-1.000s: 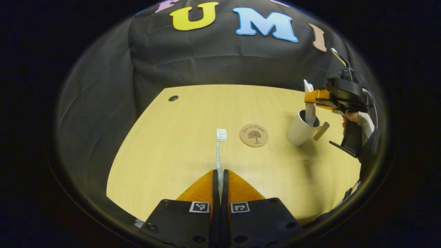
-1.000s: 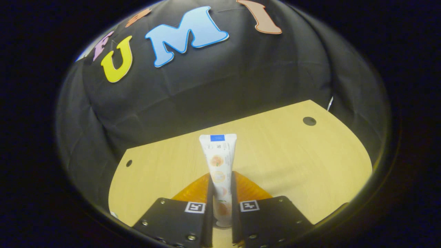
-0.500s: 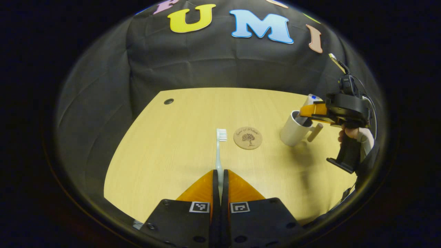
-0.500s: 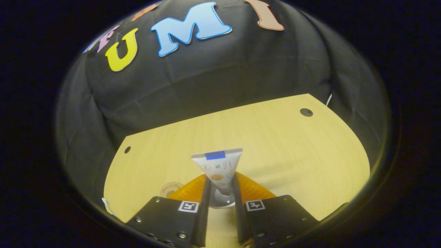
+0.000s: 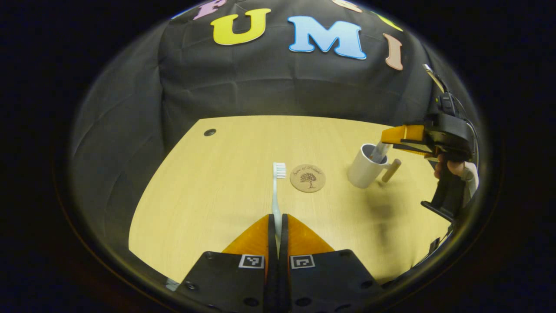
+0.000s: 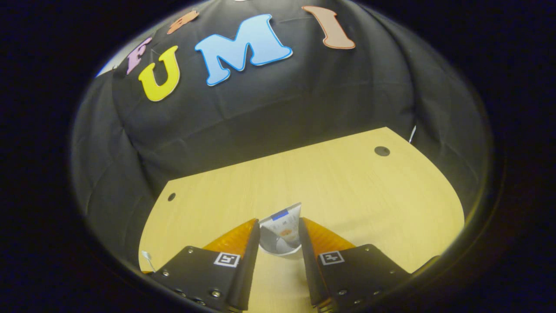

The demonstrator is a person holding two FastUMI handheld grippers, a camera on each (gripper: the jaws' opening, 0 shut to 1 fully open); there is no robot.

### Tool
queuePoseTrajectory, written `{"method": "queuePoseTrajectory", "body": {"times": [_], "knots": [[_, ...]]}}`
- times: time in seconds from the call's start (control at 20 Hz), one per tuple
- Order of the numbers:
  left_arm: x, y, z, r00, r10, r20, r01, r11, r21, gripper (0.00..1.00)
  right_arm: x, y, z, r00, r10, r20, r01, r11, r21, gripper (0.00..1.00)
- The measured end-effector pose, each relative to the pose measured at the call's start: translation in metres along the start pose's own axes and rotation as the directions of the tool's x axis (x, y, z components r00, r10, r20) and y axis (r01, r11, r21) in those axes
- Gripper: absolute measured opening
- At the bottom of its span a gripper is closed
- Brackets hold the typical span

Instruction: Put the toothbrush and toothpaste on the desktop into the cup, then pick up the cup and place it on the coaster on the desktop.

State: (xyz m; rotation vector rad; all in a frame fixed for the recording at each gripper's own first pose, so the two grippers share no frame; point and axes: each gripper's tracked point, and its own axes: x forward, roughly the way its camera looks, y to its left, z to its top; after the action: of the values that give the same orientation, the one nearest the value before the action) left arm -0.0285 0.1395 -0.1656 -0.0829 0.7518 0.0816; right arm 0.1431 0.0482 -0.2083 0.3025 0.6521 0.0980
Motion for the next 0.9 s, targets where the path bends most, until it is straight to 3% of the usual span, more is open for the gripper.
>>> {"method": "queuePoseTrajectory", "body": {"times": [0.4,0.9], "knots": [[0.036,0.006,0.007,0.998,-0.047,0.048,0.046,0.998,0.036,0.08,-0.039,-0.023,0.017,0.998,-0.021,0.054,0.019,0.999,0.035,0.49],[0.055,-0.034,0.038,0.984,-0.130,0.121,0.117,0.987,0.112,0.07,-0.075,-0.071,-0.018,0.994,-0.105,0.016,0.104,0.991,0.080,0.52]]}}
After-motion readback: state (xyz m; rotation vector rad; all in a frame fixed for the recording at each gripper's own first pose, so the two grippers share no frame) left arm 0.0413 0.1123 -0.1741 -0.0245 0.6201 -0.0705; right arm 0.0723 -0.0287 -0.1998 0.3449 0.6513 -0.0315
